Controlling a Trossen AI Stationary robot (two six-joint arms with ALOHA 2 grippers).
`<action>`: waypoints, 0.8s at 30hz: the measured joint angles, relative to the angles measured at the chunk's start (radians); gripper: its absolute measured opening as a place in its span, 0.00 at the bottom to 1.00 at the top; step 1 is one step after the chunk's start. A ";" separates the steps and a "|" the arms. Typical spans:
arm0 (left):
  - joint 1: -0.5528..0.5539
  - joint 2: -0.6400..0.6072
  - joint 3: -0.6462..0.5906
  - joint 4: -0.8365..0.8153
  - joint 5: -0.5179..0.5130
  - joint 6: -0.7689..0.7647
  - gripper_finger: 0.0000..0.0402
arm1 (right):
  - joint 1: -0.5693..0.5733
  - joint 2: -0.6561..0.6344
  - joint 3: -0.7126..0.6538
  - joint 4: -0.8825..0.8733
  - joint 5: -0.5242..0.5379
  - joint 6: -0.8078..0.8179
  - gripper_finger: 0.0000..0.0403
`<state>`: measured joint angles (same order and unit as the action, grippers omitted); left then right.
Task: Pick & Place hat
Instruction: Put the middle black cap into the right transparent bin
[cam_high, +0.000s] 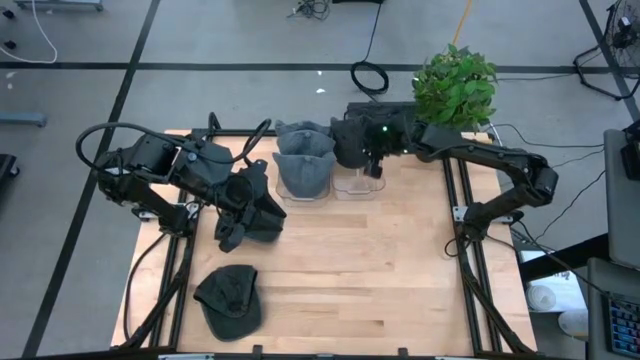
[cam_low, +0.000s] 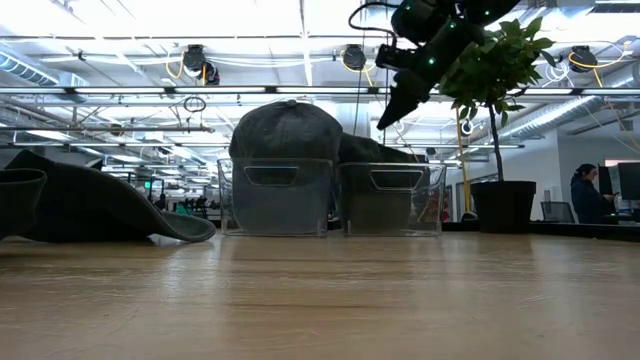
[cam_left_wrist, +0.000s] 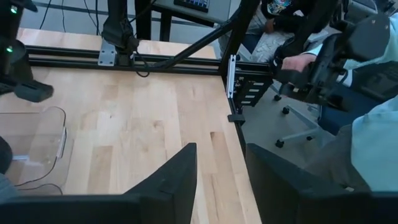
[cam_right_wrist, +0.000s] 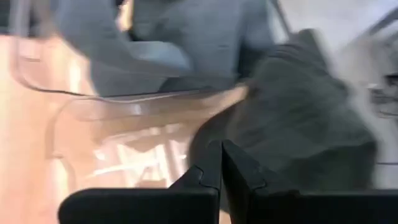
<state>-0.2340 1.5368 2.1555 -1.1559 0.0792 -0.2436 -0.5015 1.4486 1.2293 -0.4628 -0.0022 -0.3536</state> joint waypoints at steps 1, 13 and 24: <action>0.000 0.000 0.000 0.000 0.000 0.000 0.36 | 0.002 0.005 0.000 -0.017 -0.003 0.003 0.00; -0.004 0.000 0.000 0.000 0.001 -0.063 0.36 | -0.001 0.081 -0.002 0.034 0.028 -0.039 0.00; -0.024 0.000 0.000 0.000 0.003 -0.111 0.34 | -0.023 0.179 0.000 0.218 0.186 -0.137 0.00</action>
<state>-0.2583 1.5368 2.1555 -1.1561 0.0822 -0.3542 -0.5248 1.6278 1.2297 -0.2448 0.1835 -0.4909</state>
